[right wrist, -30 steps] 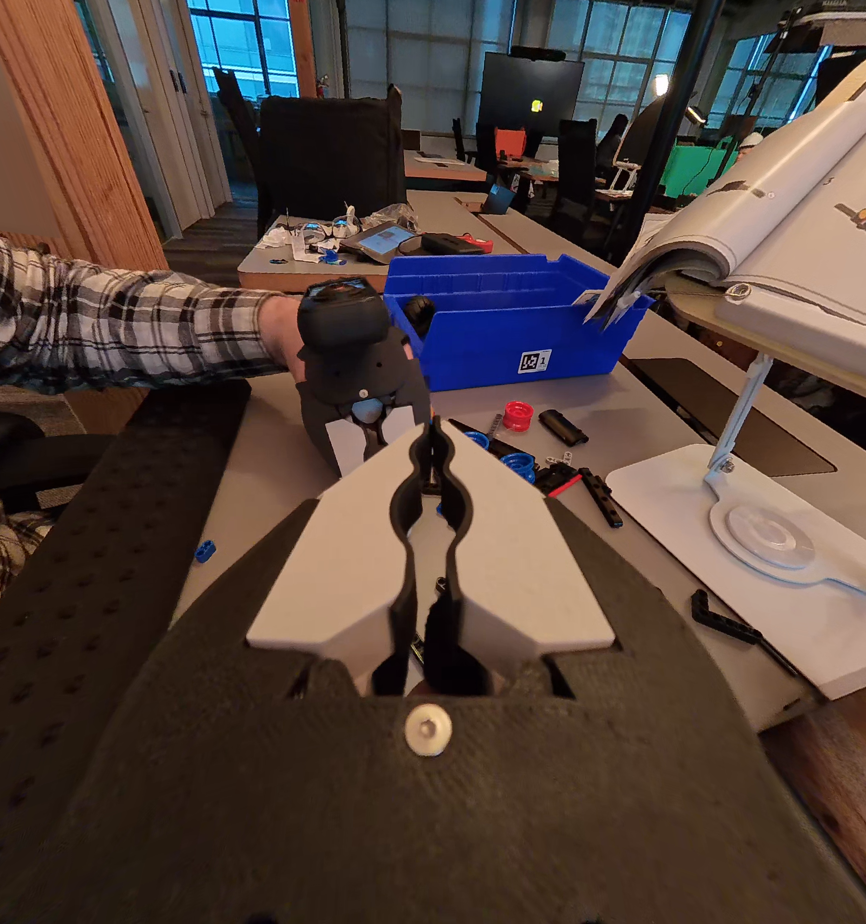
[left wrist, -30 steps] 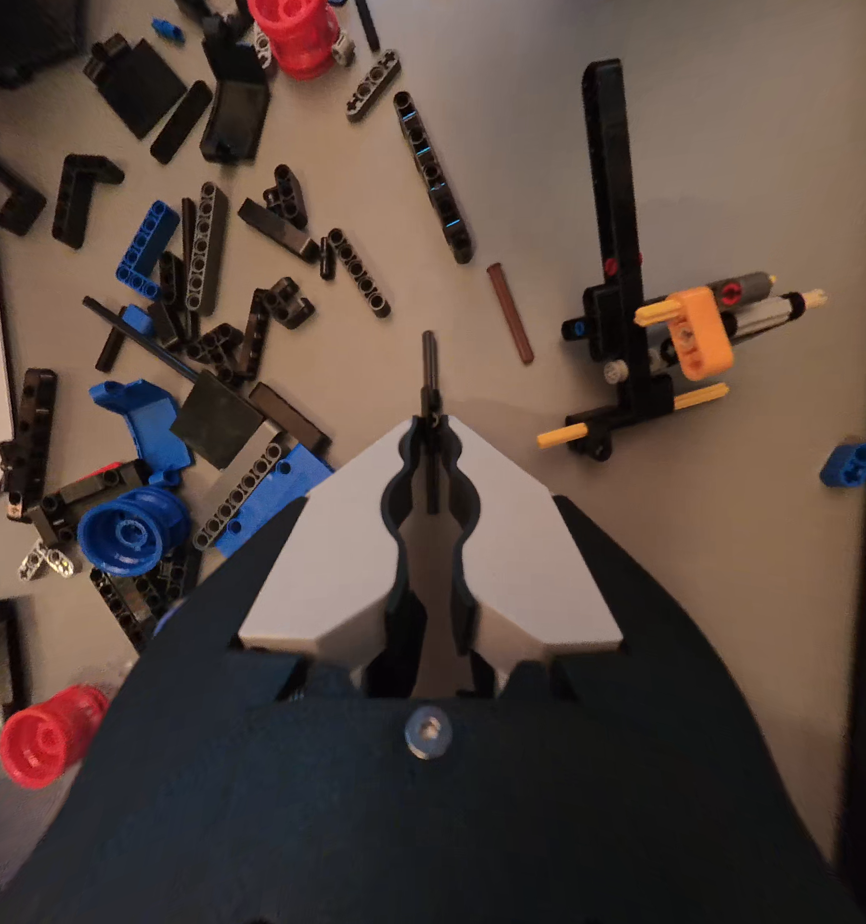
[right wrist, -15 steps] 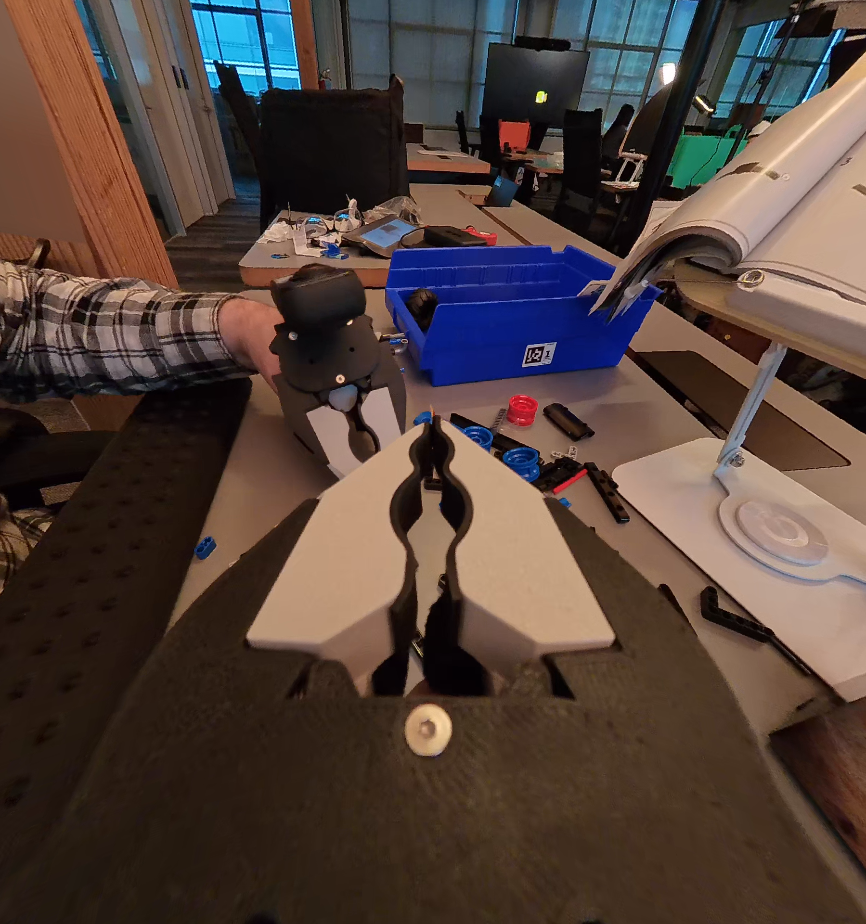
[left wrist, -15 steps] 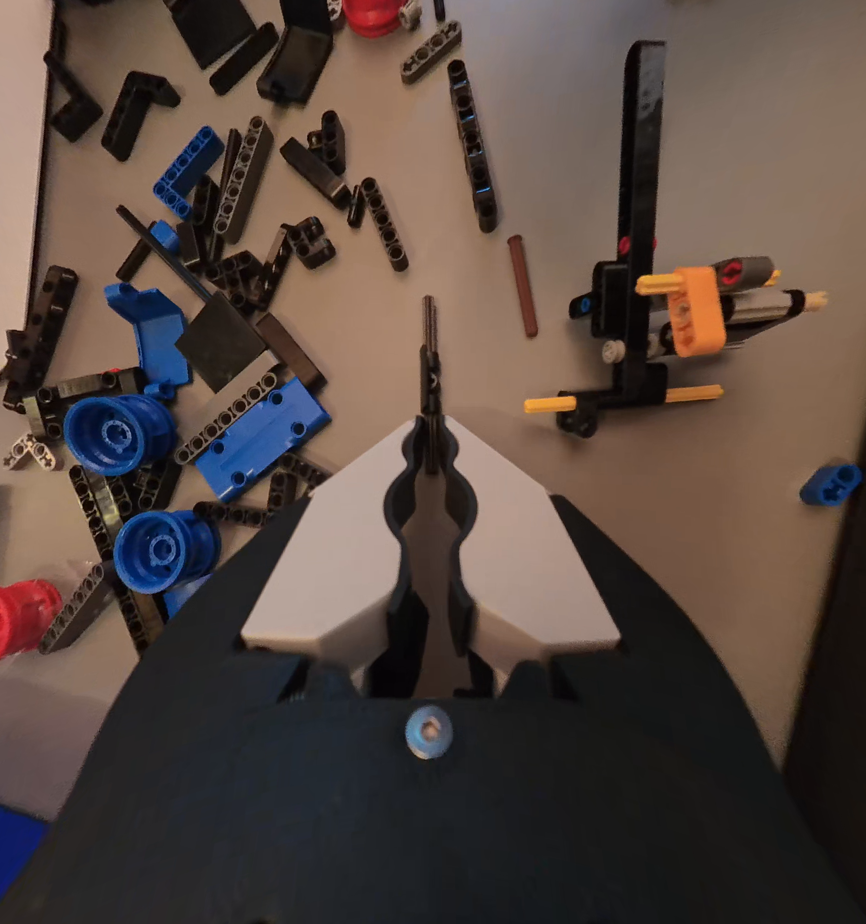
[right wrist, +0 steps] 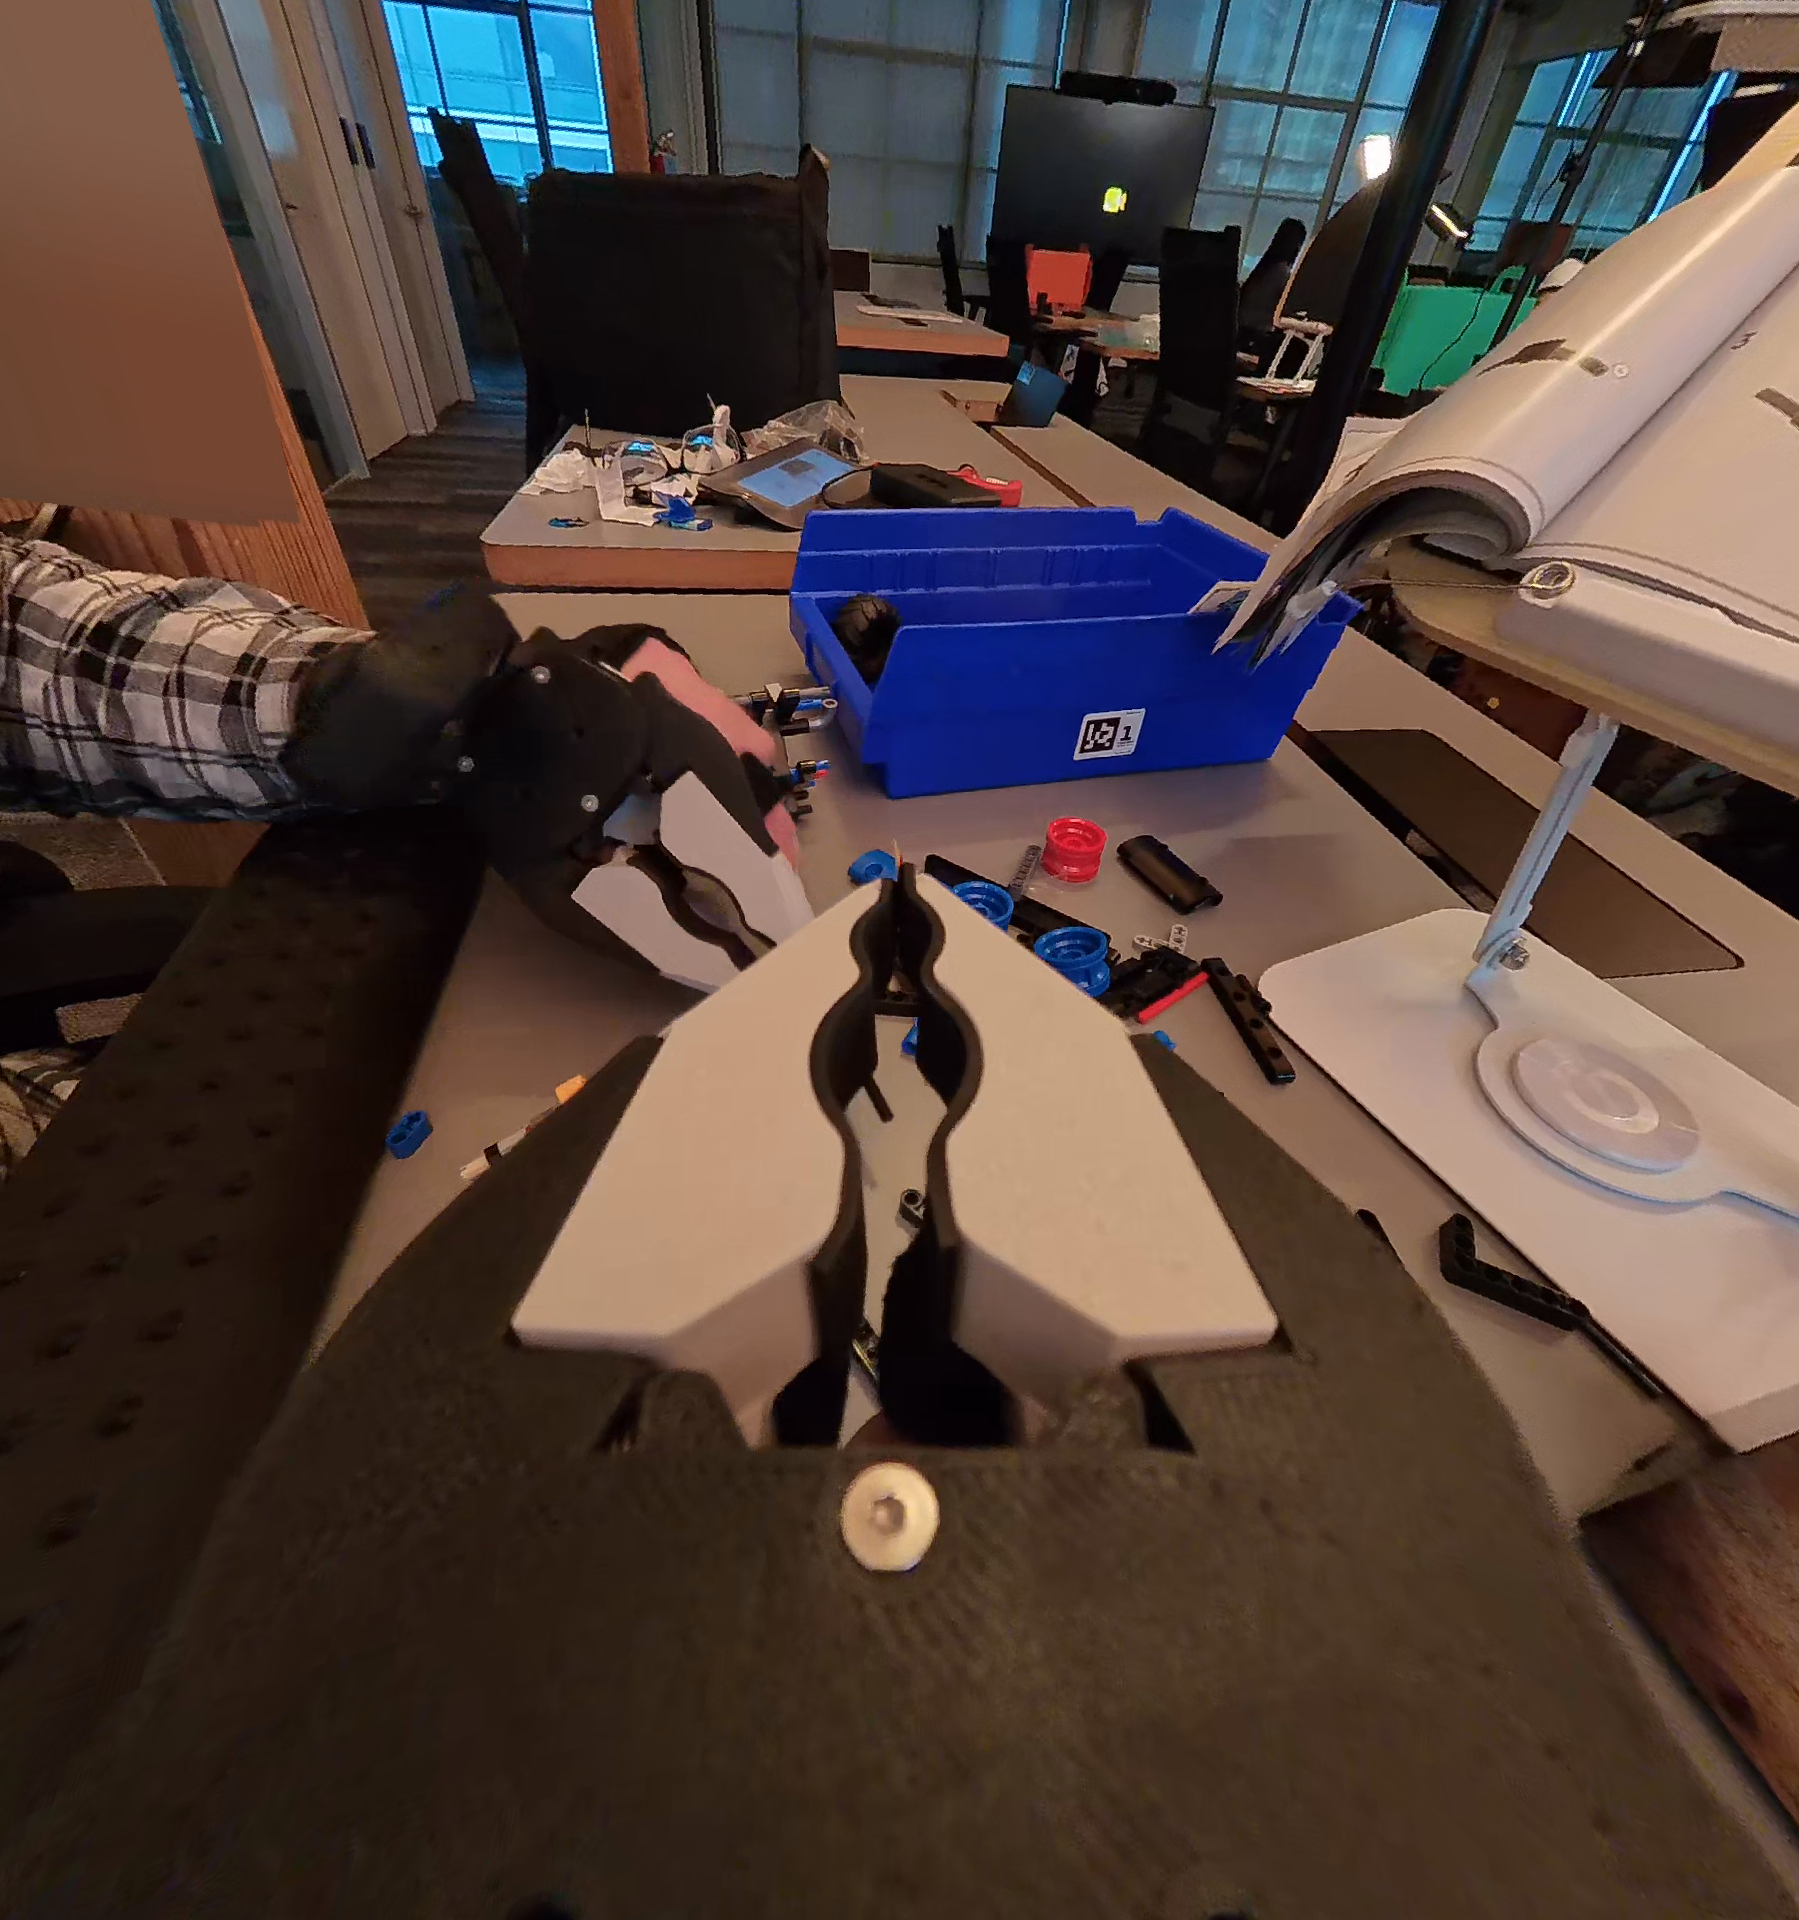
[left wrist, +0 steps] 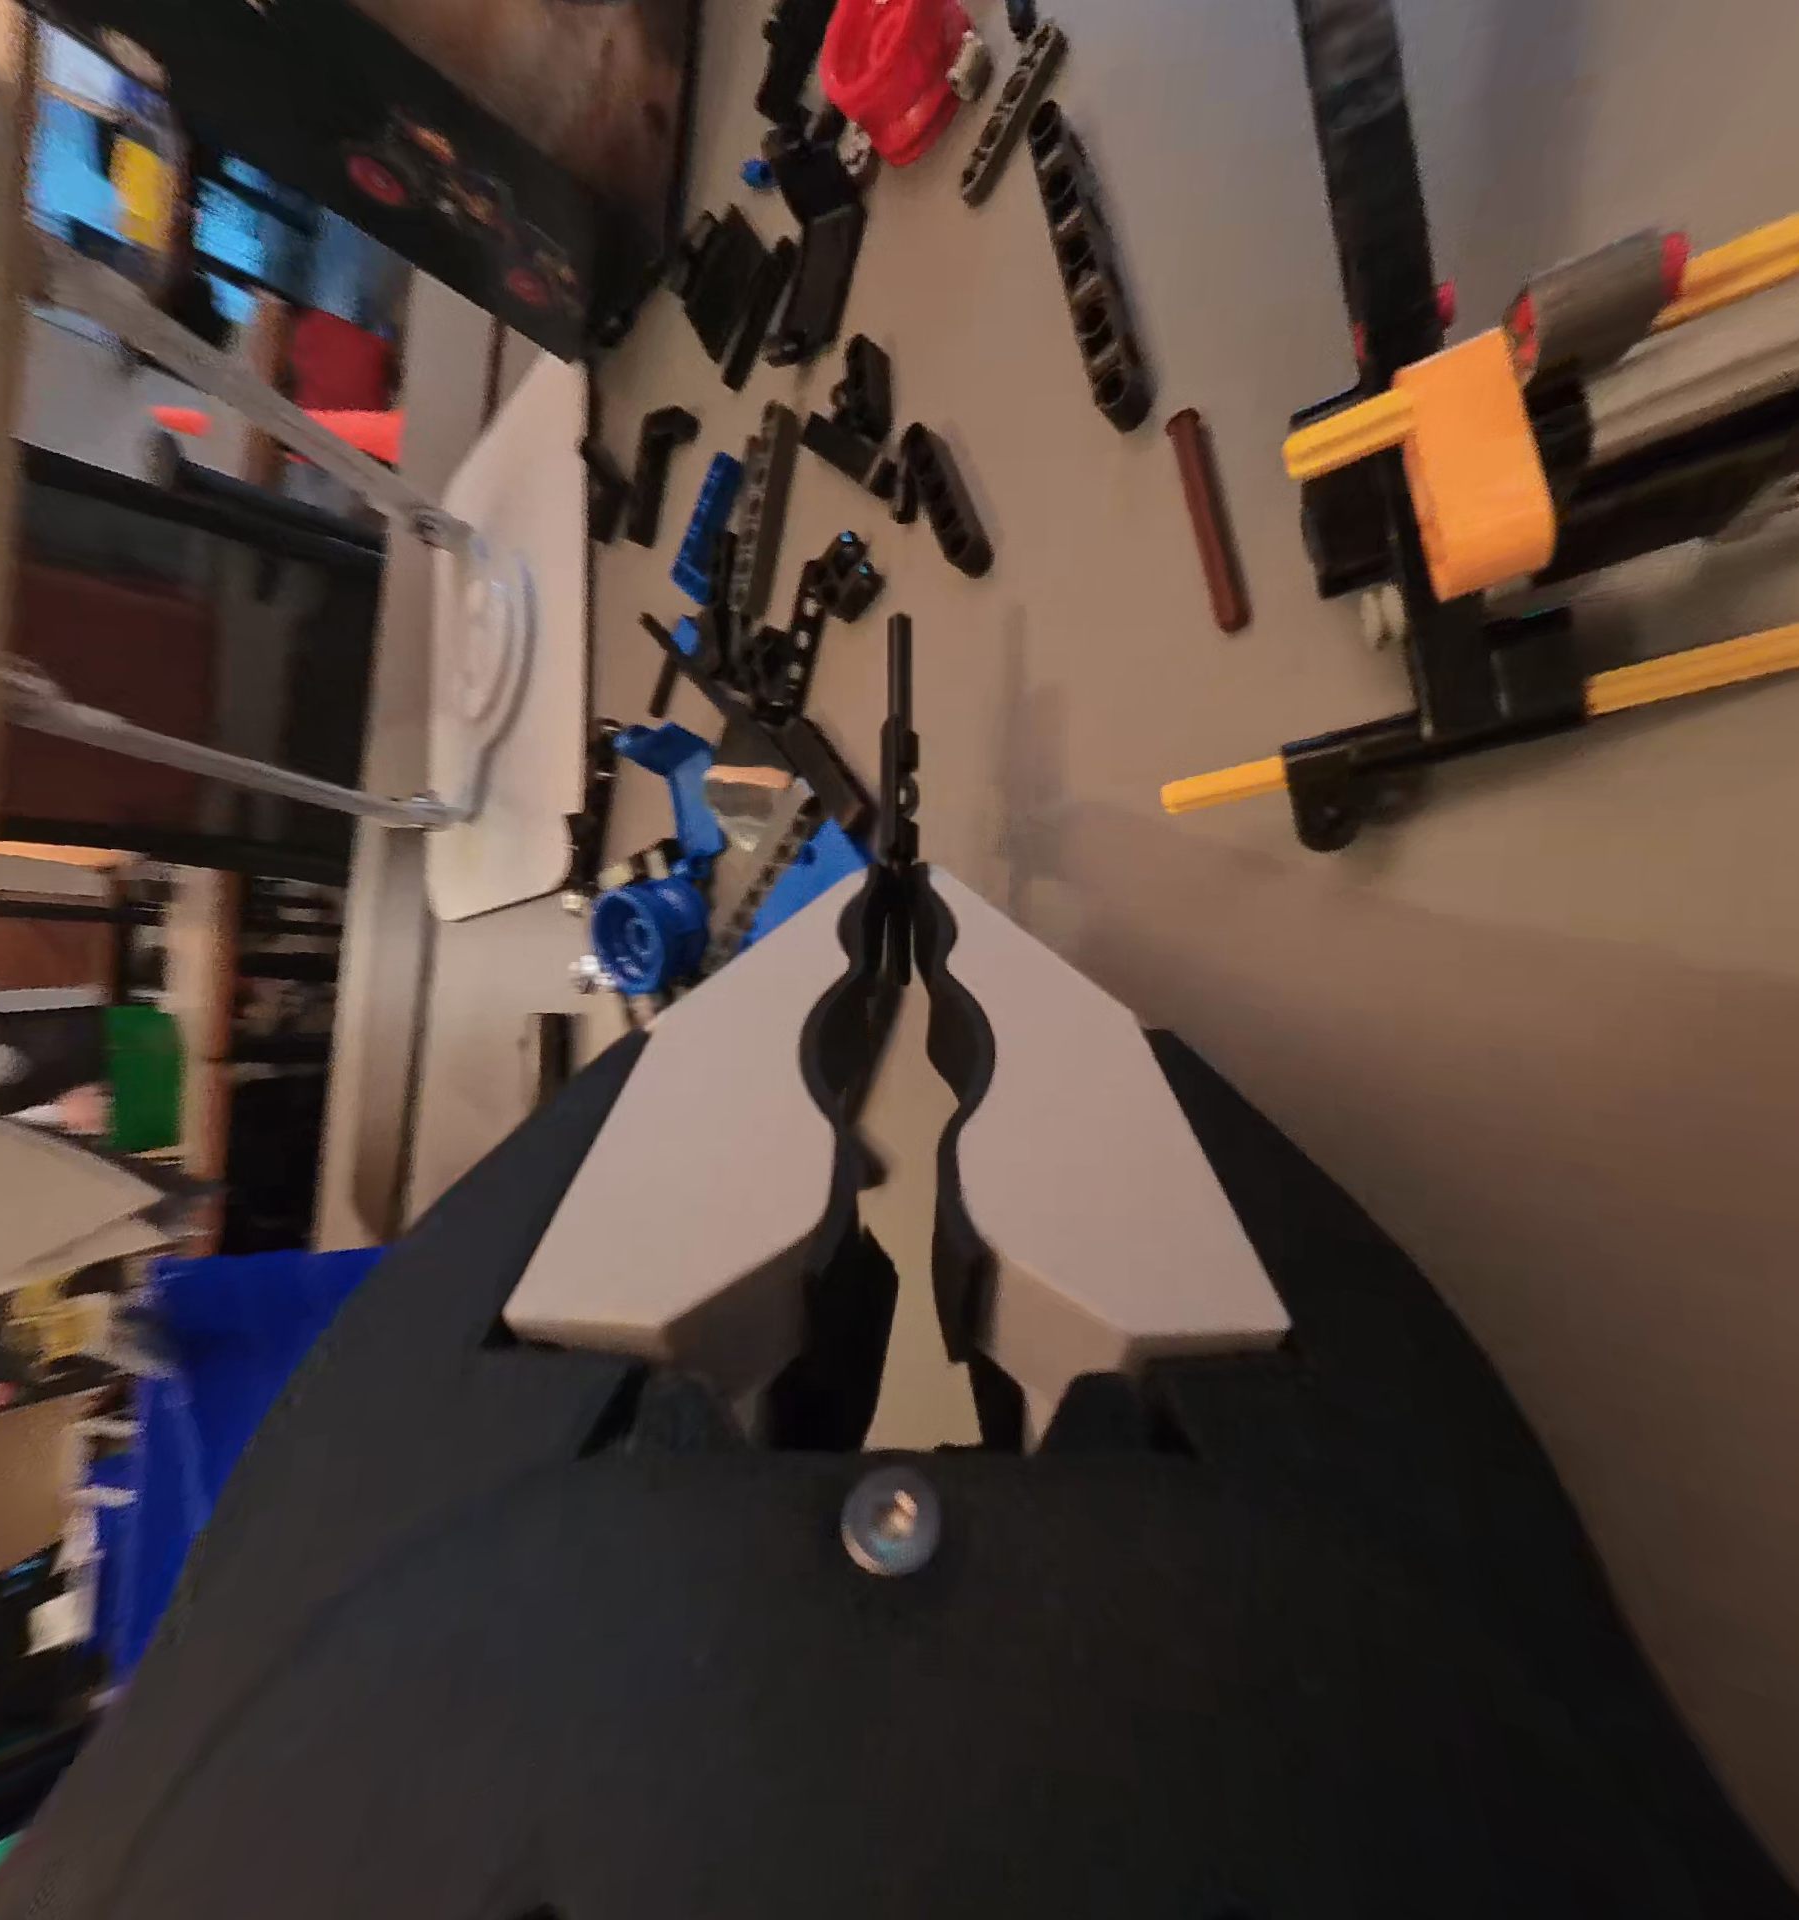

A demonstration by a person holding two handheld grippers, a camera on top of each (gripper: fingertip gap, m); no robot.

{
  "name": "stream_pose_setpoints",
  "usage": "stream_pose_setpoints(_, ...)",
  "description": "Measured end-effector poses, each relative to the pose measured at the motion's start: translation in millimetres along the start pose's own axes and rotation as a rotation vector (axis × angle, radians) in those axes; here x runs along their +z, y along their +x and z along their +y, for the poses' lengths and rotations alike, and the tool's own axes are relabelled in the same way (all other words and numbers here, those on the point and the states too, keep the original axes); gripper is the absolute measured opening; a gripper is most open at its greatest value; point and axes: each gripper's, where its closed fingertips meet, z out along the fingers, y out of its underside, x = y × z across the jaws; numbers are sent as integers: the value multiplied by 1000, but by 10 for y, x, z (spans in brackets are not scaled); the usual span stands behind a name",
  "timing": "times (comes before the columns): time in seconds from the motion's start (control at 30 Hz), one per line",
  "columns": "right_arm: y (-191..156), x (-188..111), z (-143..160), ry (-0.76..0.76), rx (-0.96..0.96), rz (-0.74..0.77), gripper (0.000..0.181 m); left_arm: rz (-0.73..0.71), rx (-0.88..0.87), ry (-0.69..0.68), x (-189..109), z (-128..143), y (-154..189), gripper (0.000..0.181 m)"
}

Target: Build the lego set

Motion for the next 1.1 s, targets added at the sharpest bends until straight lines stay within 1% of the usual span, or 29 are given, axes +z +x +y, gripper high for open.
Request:
stream_pose_setpoints(0.03,0,2,1,0,-4,2,0,-40,42,-4,-12,-9,-37,3)
stream_pose_setpoints(0.17,-4,33,57,-33,-38,15,0,-108,161,-42,-10,4,-32,3)
stream_pose_setpoints(0.33,-34,76,120,-64,-60,11,0,-106,266,-97,51,113,87,3)
stream_pose_setpoints(0.43,-32,89,152,-82,-83,20,0,-80,281,-85,30,121,151,7)
stream_pose_setpoints(0.5,-39,110,185,-100,-102,23,0,-70,300,-70,2,129,186,5)
stream_pose_setpoints(0.57,-58,133,218,-116,-115,19,0,-28,266,-31,-39,112,243,3)
stream_pose_setpoints(0.67,-93,157,225,-108,-92,-5,0,33,146,-2,-104,120,209,13)
stream_pose_setpoints(0.73,-110,146,138,-42,-3,-45,0,57,45,16,-124,110,130,17)
stream_pose_setpoints(0.8,-98,118,65,20,84,-80,0,78,-15,33,-127,84,82,16)
stream_pose_setpoints(0.9,-54,76,10,82,170,-108,0,128,-24,19,-71,76,156,17)
stream_pose_setpoints(0.93,-39,65,4,93,186,-111,0,139,-5,6,-43,90,202,15)
stream_pose_setpoints(0.97,-25,57,-4,102,199,-113,0,143,13,-8,-17,107,238,7)
stream_pose_setpoints(1.0,-15,51,-3,106,204,-112,0,132,21,-7,-2,101,243,4)
stream_pose_setpoints(1.1,-11,55,10,100,201,-110,0,136,46,5,-15,63,275,3)
